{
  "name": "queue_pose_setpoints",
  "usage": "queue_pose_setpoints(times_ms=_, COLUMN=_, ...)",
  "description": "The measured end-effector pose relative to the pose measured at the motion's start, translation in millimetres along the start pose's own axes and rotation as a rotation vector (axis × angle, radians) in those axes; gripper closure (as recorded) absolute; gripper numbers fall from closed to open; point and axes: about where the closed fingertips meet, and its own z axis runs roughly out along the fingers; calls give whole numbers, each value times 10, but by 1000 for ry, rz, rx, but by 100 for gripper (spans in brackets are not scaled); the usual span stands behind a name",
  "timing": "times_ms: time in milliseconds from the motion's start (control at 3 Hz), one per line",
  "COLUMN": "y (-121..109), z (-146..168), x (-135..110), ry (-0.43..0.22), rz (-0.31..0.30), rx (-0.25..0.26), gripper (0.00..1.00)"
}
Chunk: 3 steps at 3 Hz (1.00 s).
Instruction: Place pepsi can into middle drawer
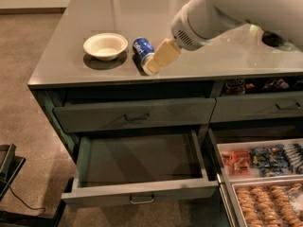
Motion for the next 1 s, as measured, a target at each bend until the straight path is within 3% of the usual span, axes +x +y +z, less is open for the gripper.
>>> queue_pose_setpoints(times_ms=333, y=103, z=236, x=-246, ry=-46, rz=53, rx=3, gripper=0)
queue_pose_setpoints(times_ms=1000, y=163, z=601, x=-494, ry=-88, rz=125, rx=33, gripper=0)
